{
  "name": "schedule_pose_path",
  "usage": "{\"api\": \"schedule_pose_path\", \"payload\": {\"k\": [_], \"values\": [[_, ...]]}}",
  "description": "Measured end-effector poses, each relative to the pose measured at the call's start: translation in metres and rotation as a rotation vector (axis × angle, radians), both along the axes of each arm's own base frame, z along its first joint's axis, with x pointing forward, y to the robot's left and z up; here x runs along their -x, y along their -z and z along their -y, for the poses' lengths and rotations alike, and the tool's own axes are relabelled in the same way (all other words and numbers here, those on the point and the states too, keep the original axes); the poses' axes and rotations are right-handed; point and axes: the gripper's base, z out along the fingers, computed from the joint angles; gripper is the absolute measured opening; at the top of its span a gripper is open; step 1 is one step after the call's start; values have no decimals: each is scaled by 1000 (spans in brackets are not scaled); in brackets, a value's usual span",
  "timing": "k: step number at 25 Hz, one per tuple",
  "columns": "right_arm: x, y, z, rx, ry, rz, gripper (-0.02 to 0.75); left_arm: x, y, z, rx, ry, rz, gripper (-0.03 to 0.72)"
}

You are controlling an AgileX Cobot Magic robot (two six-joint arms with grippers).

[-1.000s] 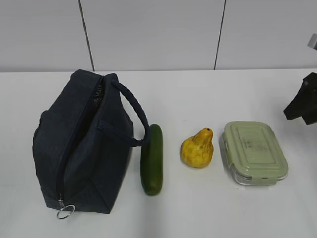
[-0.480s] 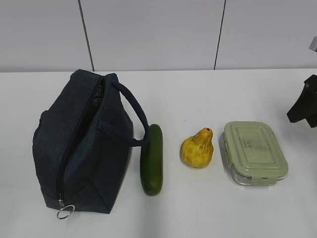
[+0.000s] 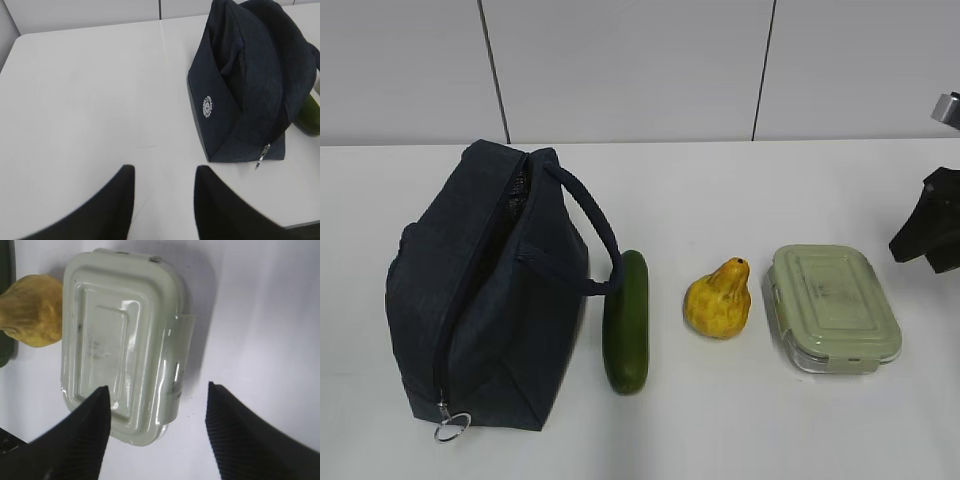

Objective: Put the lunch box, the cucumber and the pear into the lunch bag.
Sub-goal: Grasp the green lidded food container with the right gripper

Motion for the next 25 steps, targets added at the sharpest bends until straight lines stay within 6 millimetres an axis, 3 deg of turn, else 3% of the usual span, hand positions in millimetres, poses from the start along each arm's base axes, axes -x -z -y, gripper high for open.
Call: {"api": "schedule_pose_path", "payload": {"k": [11, 25], "values": [[22, 37, -17, -147, 25, -24, 475, 0, 0, 0, 0, 0, 0, 240], [19, 41, -14, -106, 59, 19, 475, 0, 0, 0, 0, 0, 0, 240]]}}
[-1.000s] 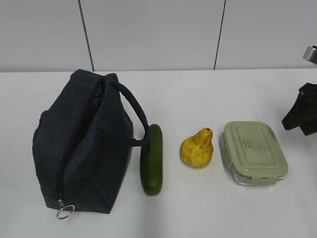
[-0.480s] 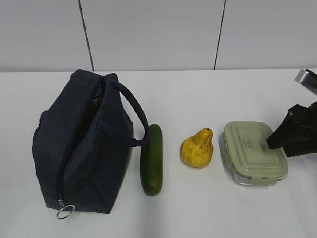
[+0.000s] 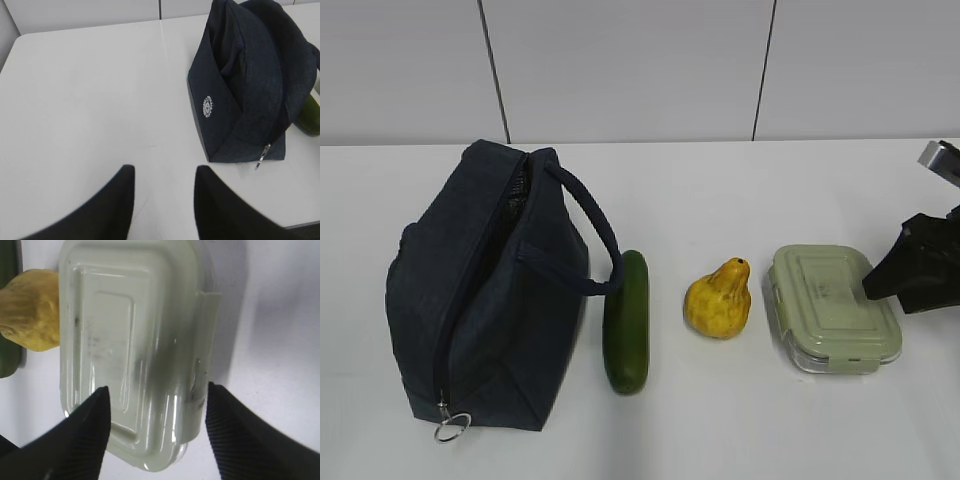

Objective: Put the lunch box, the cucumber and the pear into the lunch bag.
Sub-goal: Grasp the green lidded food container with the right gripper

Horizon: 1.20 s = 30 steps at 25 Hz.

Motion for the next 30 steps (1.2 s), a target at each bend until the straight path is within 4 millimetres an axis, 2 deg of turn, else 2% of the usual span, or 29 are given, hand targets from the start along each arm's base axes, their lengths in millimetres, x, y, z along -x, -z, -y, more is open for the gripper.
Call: {"api": "schedule_pose_path", "payload": {"k": [10, 17, 30], "values": [[-1, 2, 1, 17, -21, 24, 480, 0, 0, 0, 0, 0, 0, 240], [-4, 17, 1, -9, -18, -10, 531, 0, 0, 0, 0, 0, 0, 240], [-8, 18, 1, -19, -4, 26, 539, 0, 0, 0, 0, 0, 0, 240]]}}
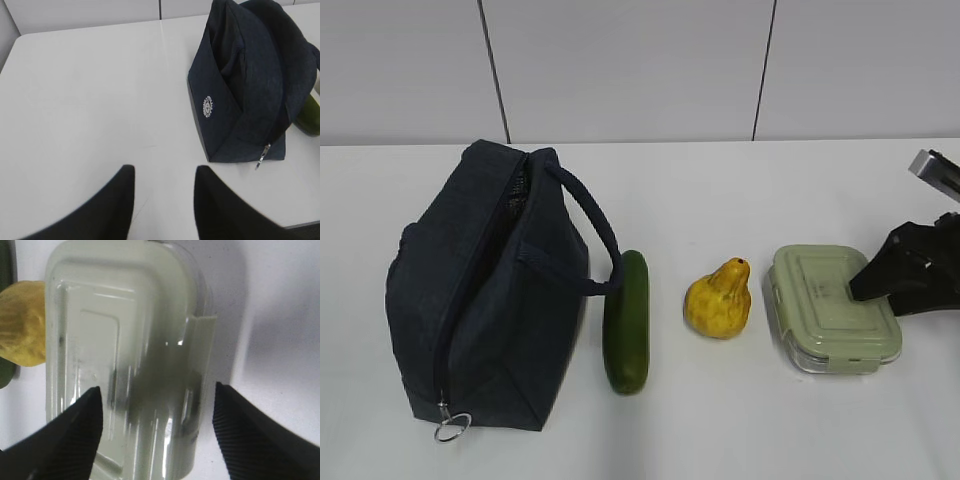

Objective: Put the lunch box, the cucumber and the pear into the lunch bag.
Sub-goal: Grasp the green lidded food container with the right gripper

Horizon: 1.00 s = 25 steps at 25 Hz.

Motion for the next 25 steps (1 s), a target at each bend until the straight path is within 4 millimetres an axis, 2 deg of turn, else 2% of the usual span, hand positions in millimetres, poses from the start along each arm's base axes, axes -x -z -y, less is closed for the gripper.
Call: {"api": "schedule_pose_path", "payload": {"k": [5, 17, 25], "values": [[-4, 14, -2, -55, 16, -25, 539, 0, 0, 0, 0, 0, 0, 240], [-5, 15, -3, -67, 10, -11, 532, 0, 0, 0, 0, 0, 0, 240], [-5, 15, -4, -75, 1, -9, 410, 0, 0, 0, 0, 0, 0, 240]]}}
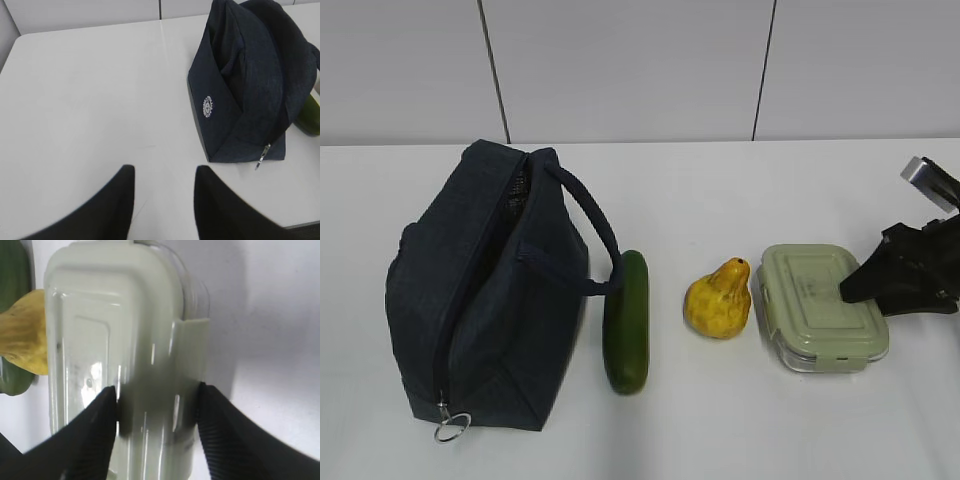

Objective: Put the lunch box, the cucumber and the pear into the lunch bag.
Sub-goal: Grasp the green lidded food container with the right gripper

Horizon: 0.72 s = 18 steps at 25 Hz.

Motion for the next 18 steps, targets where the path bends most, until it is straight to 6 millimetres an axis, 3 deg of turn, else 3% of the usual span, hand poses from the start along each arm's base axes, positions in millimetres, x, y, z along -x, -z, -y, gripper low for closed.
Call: {"api": "schedule_pose_path", "payload": {"k": [18], "values": [[0, 0, 0, -4, -3, 2, 335, 0, 0, 0, 0, 0, 0, 240]]}}
